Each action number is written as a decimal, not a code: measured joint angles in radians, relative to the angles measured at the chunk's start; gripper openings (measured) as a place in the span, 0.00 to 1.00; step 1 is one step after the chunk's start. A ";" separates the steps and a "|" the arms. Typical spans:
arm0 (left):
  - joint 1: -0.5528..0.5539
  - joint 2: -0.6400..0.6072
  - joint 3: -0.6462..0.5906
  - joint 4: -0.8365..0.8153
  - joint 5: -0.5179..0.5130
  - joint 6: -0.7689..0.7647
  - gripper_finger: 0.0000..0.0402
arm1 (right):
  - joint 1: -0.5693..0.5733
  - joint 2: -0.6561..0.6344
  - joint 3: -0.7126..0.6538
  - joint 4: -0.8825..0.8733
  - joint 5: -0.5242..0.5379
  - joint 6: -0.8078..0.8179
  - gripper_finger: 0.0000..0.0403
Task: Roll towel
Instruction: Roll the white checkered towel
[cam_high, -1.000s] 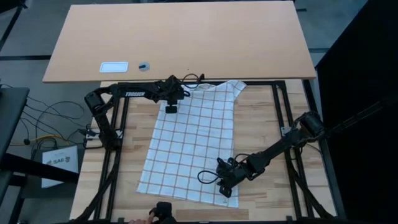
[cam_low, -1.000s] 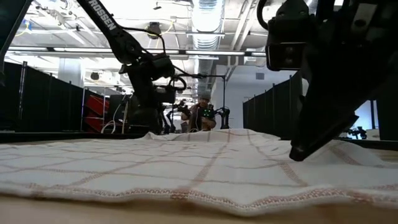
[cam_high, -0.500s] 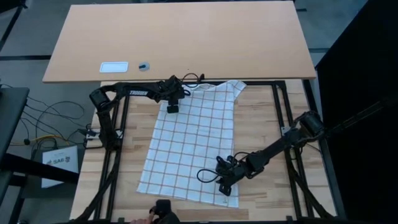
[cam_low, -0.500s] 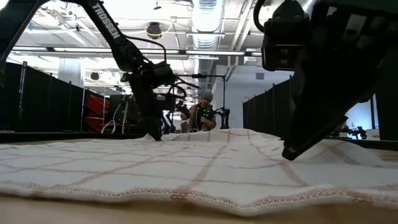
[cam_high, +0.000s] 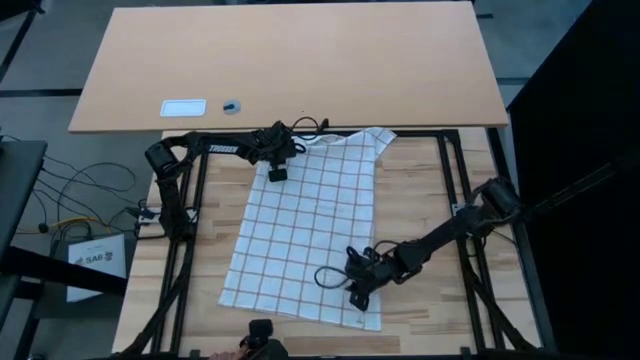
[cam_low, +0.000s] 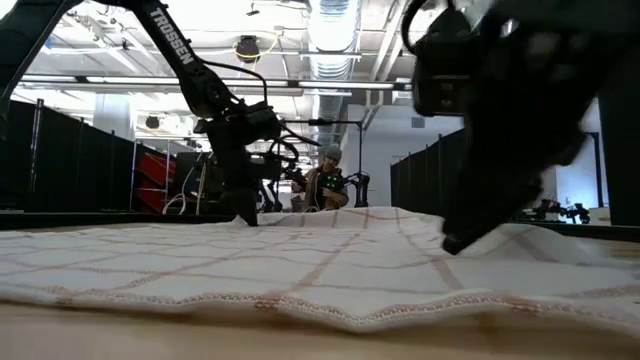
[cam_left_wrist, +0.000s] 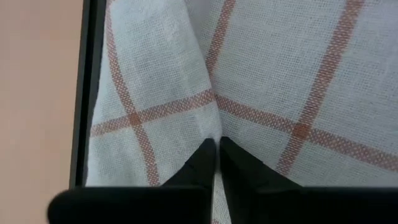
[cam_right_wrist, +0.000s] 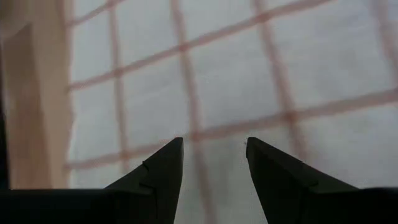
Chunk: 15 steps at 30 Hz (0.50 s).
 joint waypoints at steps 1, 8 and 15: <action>0.000 0.000 0.000 0.000 0.000 0.006 0.01 | -0.010 0.000 0.000 -0.002 0.000 -0.002 0.41; 0.000 0.000 0.000 0.000 0.000 0.028 0.00 | -0.054 0.017 0.000 -0.029 0.001 0.015 0.41; 0.004 0.001 0.026 -0.031 0.003 0.023 0.00 | 0.002 0.116 0.043 0.039 0.029 0.106 0.41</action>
